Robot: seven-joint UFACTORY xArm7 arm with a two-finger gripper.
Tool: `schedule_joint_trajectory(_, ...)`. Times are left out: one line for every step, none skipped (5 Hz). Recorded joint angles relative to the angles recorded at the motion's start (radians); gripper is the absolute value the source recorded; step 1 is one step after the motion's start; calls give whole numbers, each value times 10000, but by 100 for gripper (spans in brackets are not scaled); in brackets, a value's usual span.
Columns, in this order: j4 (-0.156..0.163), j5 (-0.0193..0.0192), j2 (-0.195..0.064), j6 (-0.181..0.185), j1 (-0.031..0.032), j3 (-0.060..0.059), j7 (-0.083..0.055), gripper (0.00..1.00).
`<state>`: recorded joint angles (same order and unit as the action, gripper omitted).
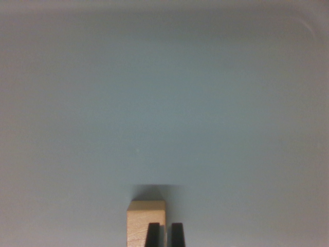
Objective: Push wooden cube
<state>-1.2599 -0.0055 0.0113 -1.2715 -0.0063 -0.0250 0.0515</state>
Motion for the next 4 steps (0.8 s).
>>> schedule_joint_trajectory(0, 0, 0, 0, 0, 0, 0, 0)
schedule_joint_trajectory(442, -38, 1, 396, 14, -32, 57, 0)
schedule_joint_trajectory(442, -38, 1, 396, 14, -32, 57, 0)
schedule_joint_trajectory(902, -77, 2, 810, 29, -65, 117, 0)
